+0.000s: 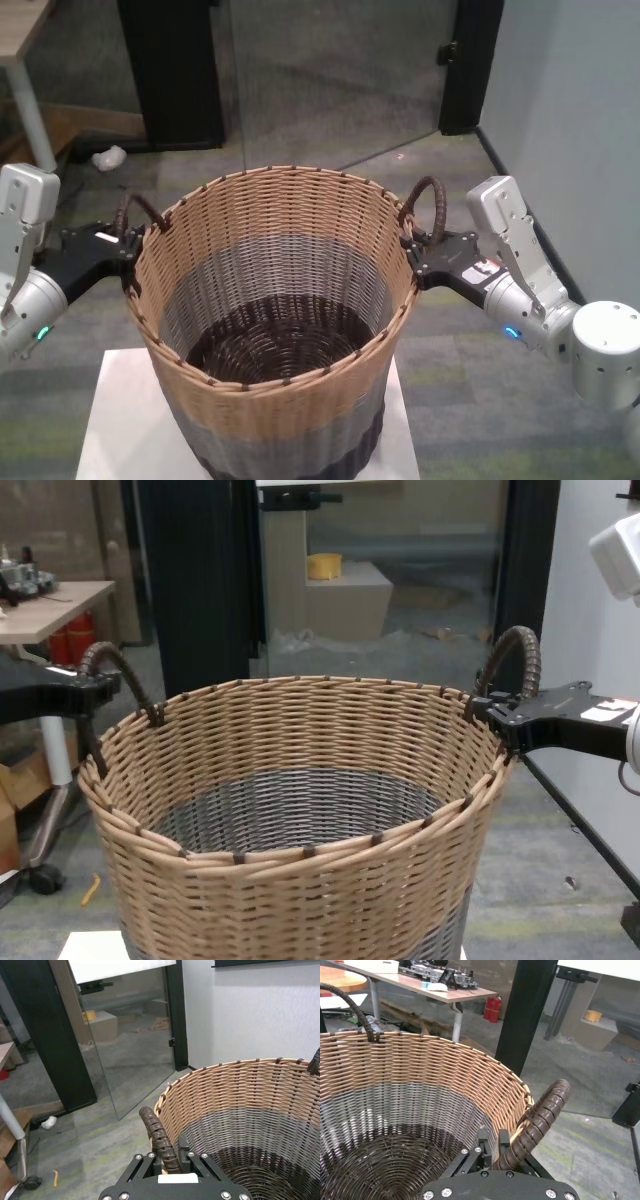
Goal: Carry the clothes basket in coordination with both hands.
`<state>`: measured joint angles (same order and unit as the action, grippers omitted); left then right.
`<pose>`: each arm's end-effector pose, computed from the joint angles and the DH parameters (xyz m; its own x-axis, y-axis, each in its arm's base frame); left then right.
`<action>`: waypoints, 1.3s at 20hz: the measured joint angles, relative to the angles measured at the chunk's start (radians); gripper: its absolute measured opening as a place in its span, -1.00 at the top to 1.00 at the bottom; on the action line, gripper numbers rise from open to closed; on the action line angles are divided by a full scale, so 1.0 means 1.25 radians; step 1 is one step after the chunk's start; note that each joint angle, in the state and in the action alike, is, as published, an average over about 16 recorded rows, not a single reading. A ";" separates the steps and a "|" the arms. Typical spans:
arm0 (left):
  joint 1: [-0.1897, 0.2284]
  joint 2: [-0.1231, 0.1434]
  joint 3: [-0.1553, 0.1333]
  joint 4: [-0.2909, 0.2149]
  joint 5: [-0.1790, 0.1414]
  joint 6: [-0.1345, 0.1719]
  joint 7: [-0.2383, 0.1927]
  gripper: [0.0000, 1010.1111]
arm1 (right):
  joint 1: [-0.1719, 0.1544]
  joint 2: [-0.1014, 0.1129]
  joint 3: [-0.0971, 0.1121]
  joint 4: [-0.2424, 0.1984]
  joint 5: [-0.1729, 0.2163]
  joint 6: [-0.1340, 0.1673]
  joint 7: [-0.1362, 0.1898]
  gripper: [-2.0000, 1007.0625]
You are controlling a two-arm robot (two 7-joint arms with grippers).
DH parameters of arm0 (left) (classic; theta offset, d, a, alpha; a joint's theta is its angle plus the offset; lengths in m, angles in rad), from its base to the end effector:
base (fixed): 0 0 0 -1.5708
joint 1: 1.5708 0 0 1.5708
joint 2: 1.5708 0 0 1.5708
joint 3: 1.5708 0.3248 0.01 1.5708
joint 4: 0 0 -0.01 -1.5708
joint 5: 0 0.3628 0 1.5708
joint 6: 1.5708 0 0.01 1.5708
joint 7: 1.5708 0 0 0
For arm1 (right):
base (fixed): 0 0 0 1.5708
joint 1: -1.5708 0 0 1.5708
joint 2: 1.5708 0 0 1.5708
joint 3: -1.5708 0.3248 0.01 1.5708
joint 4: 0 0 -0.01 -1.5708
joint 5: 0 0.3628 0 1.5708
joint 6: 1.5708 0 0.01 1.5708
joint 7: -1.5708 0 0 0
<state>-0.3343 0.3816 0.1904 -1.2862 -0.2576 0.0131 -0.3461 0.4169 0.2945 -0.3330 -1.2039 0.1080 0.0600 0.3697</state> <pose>0.4807 0.0994 -0.2918 0.3981 0.9055 0.1472 -0.9173 0.3923 0.0677 0.5011 -0.0251 -0.3051 0.5323 -0.8153 0.2281 0.8455 0.4988 -0.1904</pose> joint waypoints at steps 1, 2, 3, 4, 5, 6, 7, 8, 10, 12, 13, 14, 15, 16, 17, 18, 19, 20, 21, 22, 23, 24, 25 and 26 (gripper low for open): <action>0.000 0.000 0.000 0.000 0.000 0.000 0.000 0.45 | 0.000 0.000 0.000 0.000 0.000 0.000 0.000 0.70; 0.000 0.000 0.000 0.000 0.000 0.000 0.000 0.41 | 0.000 0.000 0.000 0.000 0.000 0.000 0.000 0.65; 0.000 0.000 0.000 0.000 0.000 0.000 0.000 0.36 | 0.000 0.000 0.000 0.000 0.000 0.000 0.000 0.60; 0.000 0.000 0.000 0.000 0.000 0.000 0.000 0.32 | 0.000 0.000 0.000 0.000 0.000 0.000 0.000 0.54; 0.000 0.000 0.000 0.000 0.000 0.000 0.000 0.26 | 0.000 0.000 0.000 0.000 0.000 0.000 0.000 0.48; 0.000 0.000 0.000 0.000 0.000 0.000 0.000 0.21 | 0.000 0.000 0.000 0.000 0.000 0.000 0.000 0.42; 0.000 0.000 0.000 0.000 0.000 0.000 0.000 0.14 | 0.000 0.000 0.000 0.000 0.000 0.000 0.000 0.36; 0.000 0.000 0.000 0.000 0.000 0.000 0.000 0.08 | 0.000 0.000 0.000 0.000 0.000 0.000 0.000 0.29; 0.000 0.000 0.000 0.000 0.000 0.000 0.000 -0.05 | 0.000 0.000 0.000 0.000 0.000 0.000 0.000 0.16; 0.000 0.001 0.000 0.000 0.001 0.000 0.000 -0.19 | 0.000 0.000 0.000 0.000 0.000 0.000 0.001 0.03; 0.000 0.001 0.000 -0.001 0.001 0.001 0.001 -0.25 | 0.000 0.001 0.000 -0.001 0.000 0.000 0.001 -0.04; 0.001 0.001 -0.001 -0.002 0.001 0.002 0.003 -0.32 | -0.001 0.002 0.000 -0.002 0.000 0.000 0.001 -0.11; 0.001 0.001 -0.002 -0.003 0.002 0.004 0.005 -0.38 | -0.002 0.003 0.001 -0.003 0.000 0.000 0.001 -0.17; 0.002 0.001 -0.004 -0.006 0.002 0.007 0.009 -0.44 | -0.003 0.004 0.001 -0.005 0.000 0.000 0.000 -0.24; 0.004 0.000 -0.006 -0.008 0.001 0.011 0.012 -0.51 | -0.005 0.005 0.002 -0.008 0.000 0.000 -0.002 -0.30; 0.005 -0.001 -0.009 -0.011 0.001 0.015 0.016 -0.57 | -0.006 0.007 0.004 -0.010 0.000 0.001 -0.004 -0.36; 0.006 -0.002 -0.011 -0.014 0.000 0.019 0.021 -0.63 | -0.008 0.008 0.006 -0.013 0.001 0.001 -0.006 -0.43; 0.008 -0.004 -0.015 -0.018 0.000 0.024 0.027 -0.67 | -0.011 0.010 0.009 -0.016 0.001 0.002 -0.009 -0.49; 0.010 -0.007 -0.019 -0.023 -0.001 0.029 0.033 -0.72 | -0.013 0.011 0.012 -0.020 0.002 0.003 -0.011 -0.55; 0.012 -0.009 -0.022 -0.028 -0.002 0.034 0.040 -0.77 | -0.016 0.012 0.015 -0.024 0.003 0.004 -0.013 -0.61; 0.013 -0.013 -0.027 -0.033 -0.002 0.039 0.047 -0.80 | -0.018 0.014 0.019 -0.028 0.004 0.004 -0.015 -0.66; 0.015 -0.016 -0.031 -0.039 -0.003 0.043 0.054 -0.84 | -0.021 0.015 0.022 -0.033 0.005 0.005 -0.017 -0.71; 0.018 -0.019 -0.035 -0.046 -0.003 0.048 0.061 -0.87 | -0.023 0.017 0.026 -0.037 0.006 0.006 -0.018 -0.76; 0.020 -0.023 -0.039 -0.052 -0.003 0.053 0.068 -0.90 | -0.026 0.019 0.030 -0.042 0.008 0.006 -0.020 -0.80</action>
<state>-0.3097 0.3526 0.1411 -1.3514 -0.2612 0.0797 -0.2607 0.3846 0.3179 -0.2955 -1.2567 0.1180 0.0675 0.3450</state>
